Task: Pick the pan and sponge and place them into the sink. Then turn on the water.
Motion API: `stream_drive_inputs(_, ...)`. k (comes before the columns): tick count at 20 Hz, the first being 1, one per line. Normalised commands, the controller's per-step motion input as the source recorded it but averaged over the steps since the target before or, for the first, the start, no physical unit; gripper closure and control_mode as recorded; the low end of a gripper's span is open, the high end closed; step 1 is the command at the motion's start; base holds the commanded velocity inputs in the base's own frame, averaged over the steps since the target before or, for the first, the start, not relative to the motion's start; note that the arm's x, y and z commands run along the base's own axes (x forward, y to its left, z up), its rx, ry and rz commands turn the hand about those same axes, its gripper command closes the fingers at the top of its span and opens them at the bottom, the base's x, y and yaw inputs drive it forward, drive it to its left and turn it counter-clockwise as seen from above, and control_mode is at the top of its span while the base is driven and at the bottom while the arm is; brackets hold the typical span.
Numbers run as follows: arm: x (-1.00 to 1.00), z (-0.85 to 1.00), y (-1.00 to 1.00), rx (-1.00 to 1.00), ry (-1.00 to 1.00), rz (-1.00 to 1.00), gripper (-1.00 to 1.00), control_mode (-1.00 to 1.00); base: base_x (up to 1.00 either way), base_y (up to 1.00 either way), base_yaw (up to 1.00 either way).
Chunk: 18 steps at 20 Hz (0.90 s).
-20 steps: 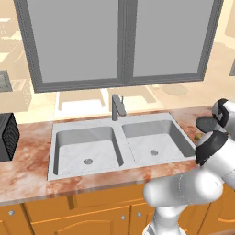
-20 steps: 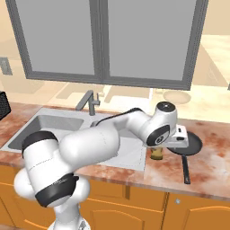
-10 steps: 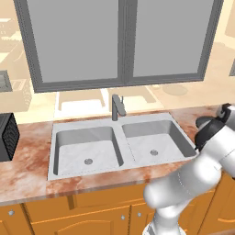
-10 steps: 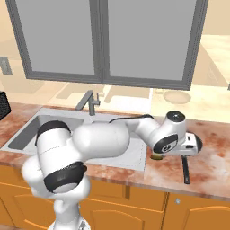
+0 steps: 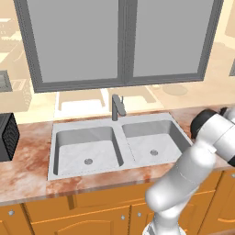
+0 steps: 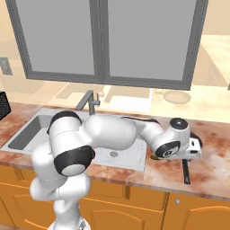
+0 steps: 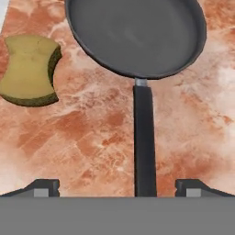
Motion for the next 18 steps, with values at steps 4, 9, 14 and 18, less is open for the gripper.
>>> stream_drive_inputs(4,0.24,-0.25,-0.31,0.02,0.02,0.01,-1.0,-1.0,0.0,0.0,0.0)
stream_drive_inputs(9,0.23,-0.26,-0.32,0.01,0.02,0.0,-1.0,-1.0,0.0,0.0,0.0)
stream_drive_inputs(14,0.21,-0.26,-0.4,0.01,0.0,0.01,-1.0,-1.0,0.0,0.0,0.0)
stream_drive_inputs(18,0.2,-0.24,-0.45,0.0,0.0,0.01,-1.0,-1.0,0.0,0.0,0.0)
